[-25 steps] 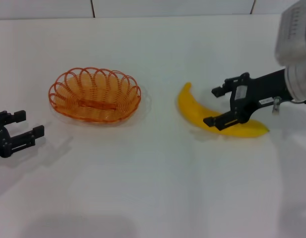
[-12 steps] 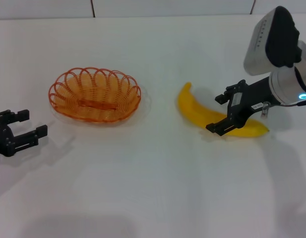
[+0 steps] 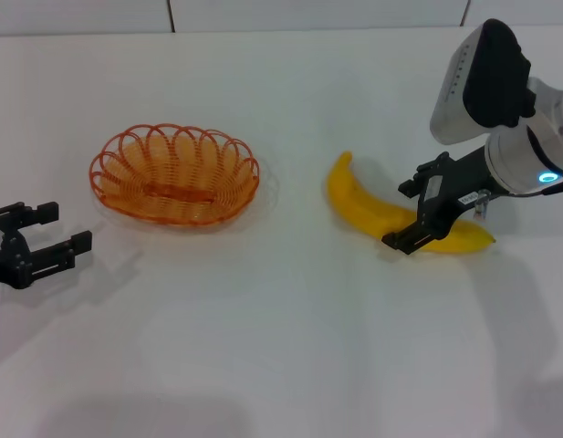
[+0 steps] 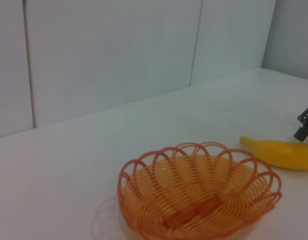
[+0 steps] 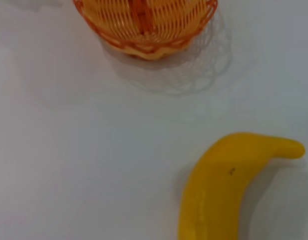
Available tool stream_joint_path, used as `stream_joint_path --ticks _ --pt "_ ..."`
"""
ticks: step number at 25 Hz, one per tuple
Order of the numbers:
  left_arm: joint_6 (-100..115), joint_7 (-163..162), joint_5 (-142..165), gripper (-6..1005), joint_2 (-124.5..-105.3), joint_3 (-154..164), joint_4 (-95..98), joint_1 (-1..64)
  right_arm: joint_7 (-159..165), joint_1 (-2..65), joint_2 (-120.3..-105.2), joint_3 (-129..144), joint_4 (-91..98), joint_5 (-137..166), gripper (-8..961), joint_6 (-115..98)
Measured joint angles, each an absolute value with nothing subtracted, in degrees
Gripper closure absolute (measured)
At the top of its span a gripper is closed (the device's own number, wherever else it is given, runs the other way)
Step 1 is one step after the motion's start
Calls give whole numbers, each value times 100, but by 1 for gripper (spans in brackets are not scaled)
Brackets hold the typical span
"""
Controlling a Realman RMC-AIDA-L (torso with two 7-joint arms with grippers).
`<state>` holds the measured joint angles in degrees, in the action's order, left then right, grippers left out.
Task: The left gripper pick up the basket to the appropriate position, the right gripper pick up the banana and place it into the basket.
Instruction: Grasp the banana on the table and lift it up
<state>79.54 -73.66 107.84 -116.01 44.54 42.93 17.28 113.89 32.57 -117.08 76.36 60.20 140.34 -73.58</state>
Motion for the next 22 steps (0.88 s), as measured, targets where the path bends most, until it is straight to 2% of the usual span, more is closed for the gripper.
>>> stream_joint_path --ticks 7,17,22 --pt "7954 -7365 10783 298 -11601 4472 4281 1738 11417 3357 -11699 7642 5904 14039 113 -7408" --pt "7954 -7355 10783 297 -11594 4467 4225 1769 11500 3480 -11688 7645 5733 14045 307 -7417" --pt "7954 -7355 10784 297 -11587 4474 4225 1754 11500 3483 -11689 7598 5801 14041 439 -7503"
